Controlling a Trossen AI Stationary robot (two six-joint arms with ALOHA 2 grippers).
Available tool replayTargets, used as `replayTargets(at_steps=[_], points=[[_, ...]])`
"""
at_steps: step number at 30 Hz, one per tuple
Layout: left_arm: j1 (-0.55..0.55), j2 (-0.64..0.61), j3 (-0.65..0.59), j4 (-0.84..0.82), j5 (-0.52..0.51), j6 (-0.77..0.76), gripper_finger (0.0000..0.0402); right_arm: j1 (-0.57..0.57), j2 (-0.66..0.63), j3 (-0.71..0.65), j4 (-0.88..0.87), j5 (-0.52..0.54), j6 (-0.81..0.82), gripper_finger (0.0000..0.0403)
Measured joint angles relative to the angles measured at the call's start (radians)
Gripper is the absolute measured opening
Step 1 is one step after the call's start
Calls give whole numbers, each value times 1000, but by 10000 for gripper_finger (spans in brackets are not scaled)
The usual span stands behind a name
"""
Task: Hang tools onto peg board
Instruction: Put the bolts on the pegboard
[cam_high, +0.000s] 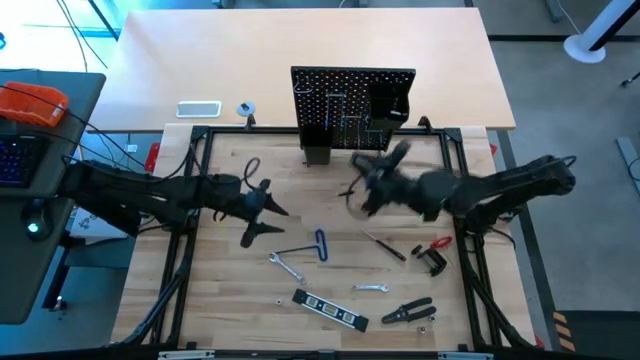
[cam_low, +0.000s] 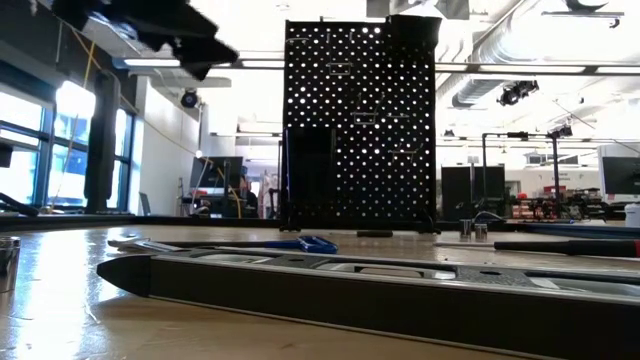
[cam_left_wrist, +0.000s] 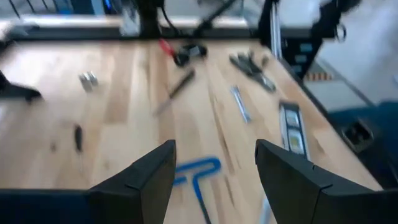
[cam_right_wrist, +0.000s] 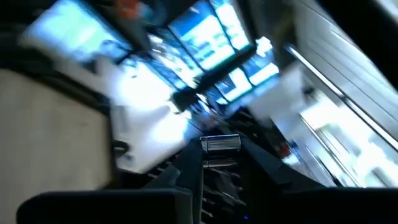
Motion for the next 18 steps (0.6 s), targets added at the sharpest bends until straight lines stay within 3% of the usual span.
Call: replayTargets(at_steps=[10,18], points=[[-185,18,0,-121,-39,-111,213,-212,-181,1,-42,-32,56,69],[-310,117,0,-136,-158,-213,213,-367,-144,157,-435,-163,382,69]])
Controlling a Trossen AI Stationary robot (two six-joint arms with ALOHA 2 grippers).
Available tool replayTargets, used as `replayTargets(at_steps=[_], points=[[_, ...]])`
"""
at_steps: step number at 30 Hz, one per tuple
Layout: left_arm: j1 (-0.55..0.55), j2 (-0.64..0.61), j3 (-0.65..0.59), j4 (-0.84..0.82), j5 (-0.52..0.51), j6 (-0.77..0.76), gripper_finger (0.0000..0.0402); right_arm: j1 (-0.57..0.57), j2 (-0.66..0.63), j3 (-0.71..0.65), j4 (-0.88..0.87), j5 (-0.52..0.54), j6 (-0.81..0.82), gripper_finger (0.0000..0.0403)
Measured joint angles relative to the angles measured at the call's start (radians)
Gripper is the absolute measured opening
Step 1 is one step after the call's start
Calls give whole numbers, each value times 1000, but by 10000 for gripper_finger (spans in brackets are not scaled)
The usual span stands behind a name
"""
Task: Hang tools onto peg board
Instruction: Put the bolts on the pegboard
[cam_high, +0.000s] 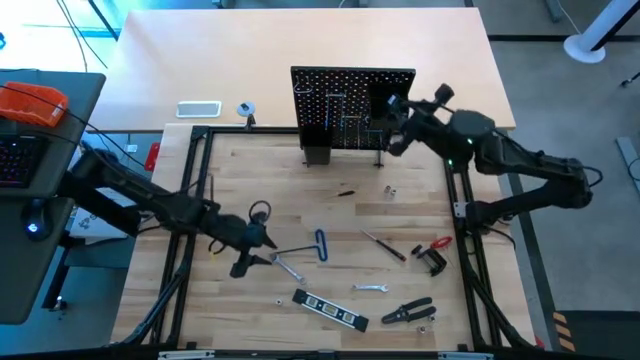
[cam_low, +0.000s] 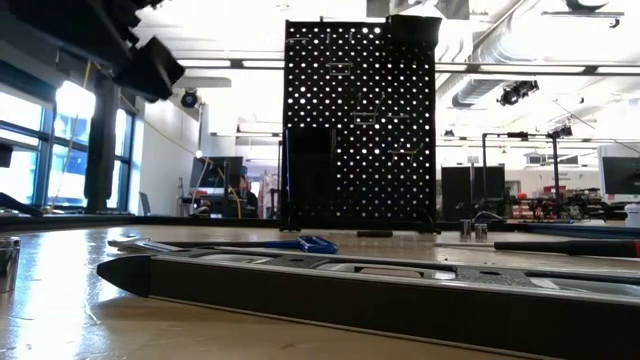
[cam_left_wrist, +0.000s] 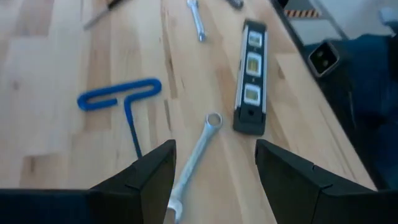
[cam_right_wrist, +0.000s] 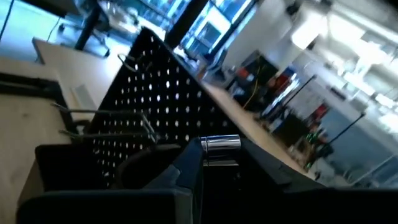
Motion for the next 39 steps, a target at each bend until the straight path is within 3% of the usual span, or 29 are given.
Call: replayTargets(at_steps=[7,18,27,34,39], points=[[-66,105,0,16,-20,-63,213,-63,95,188,-265,-89,138,69],[-203,162,0,32,-172,-136,193,-141,205,371,-582,-139,290,79],[-265,211,0,64,-190,-222,188,-206,217,379,-611,-252,329,82],[-302,231,0,87,-233,-256,188,-210,211,379,-615,-266,322,83],[-318,231,0,88,-265,-272,188,-210,210,379,-615,-268,318,116]])
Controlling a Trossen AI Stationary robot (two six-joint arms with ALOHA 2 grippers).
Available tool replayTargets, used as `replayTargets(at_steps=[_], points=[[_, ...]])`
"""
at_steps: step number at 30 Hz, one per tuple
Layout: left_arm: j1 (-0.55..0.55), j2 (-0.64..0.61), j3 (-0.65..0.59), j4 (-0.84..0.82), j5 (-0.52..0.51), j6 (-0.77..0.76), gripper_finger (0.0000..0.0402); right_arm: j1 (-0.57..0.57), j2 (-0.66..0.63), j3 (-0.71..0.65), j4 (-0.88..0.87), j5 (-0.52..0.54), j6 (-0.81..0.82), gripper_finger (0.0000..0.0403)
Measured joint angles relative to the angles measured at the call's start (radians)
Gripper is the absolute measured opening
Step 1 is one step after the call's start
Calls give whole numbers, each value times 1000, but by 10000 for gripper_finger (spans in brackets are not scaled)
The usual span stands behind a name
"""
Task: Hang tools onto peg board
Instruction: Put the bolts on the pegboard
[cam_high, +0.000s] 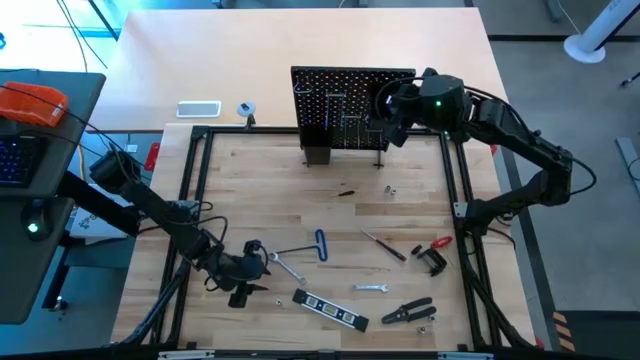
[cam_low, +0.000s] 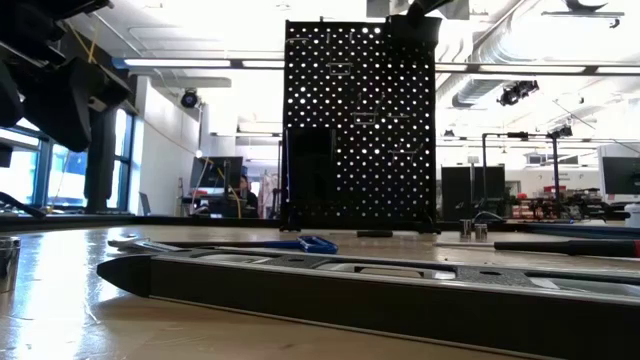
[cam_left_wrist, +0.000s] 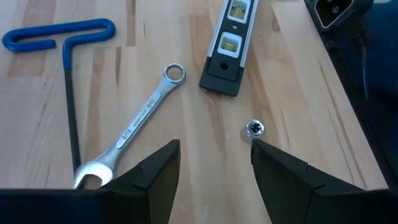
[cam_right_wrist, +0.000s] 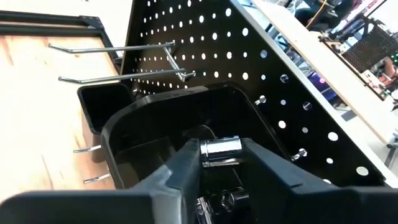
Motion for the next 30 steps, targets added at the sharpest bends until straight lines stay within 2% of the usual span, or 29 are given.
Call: replayTargets(at_steps=[4,8,15,20,24,30], points=[[-15,0,0,1,-17,-15,188,0,0,0,0,0,3,156],[-24,0,0,1,-28,-29,188,0,0,0,0,0,11,178],[-39,30,0,78,-34,-9,188,1,-1,0,0,-28,11,182],[-64,147,0,167,-22,35,188,9,-3,0,-8,-89,11,182],[-68,250,0,227,-19,41,188,28,-4,0,-15,-89,-3,183],[-57,322,0,343,-20,85,188,53,-21,0,-15,-89,-7,183]])
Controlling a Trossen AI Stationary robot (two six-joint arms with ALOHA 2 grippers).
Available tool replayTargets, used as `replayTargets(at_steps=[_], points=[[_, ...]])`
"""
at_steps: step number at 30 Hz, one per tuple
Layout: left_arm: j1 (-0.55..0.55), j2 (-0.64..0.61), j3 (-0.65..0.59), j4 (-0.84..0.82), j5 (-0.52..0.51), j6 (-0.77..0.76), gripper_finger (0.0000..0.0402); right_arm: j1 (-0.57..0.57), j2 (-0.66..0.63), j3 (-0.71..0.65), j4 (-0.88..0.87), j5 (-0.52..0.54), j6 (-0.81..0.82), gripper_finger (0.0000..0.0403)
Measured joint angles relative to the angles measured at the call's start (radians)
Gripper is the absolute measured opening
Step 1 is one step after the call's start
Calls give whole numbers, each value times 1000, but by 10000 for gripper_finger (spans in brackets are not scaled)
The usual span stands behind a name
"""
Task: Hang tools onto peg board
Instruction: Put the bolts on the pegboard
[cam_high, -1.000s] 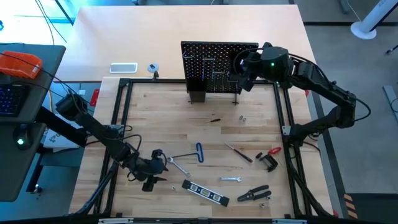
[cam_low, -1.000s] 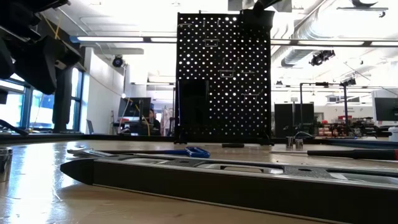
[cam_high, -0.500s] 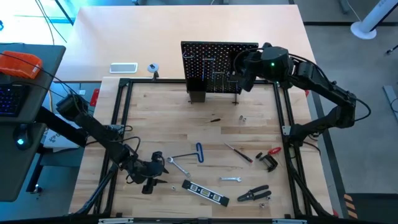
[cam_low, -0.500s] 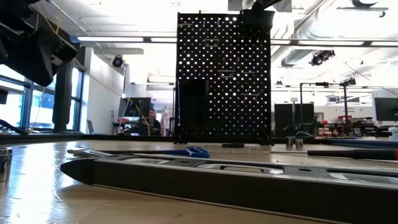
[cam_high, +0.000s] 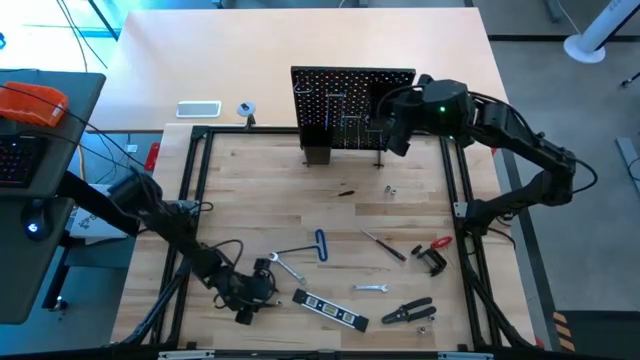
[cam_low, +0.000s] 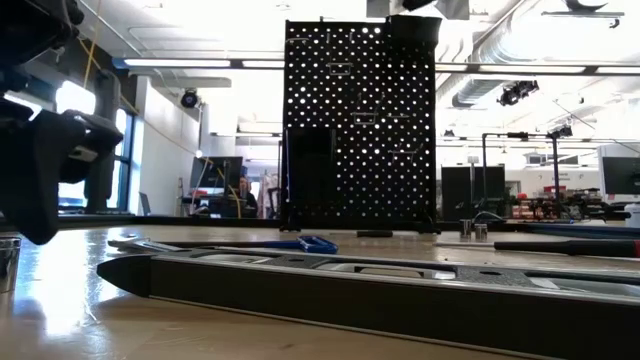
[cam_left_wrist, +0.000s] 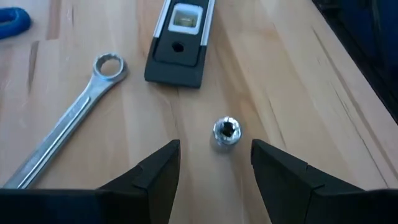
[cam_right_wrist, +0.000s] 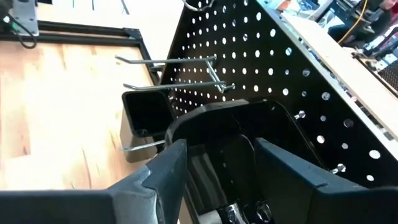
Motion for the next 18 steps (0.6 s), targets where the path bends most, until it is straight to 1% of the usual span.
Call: replayTargets(at_steps=[5,7,11,14,18], points=[[14,39,0,38,34,1,188,24,-15,0,-9,0,6,183],[19,53,0,74,38,9,188,33,-21,0,-12,0,19,183],[31,67,0,79,42,10,183,50,-25,0,-25,0,22,183],[36,74,0,112,42,34,160,60,-28,0,-31,1,28,183],[45,83,0,129,76,58,111,72,-27,0,-45,20,29,183]])
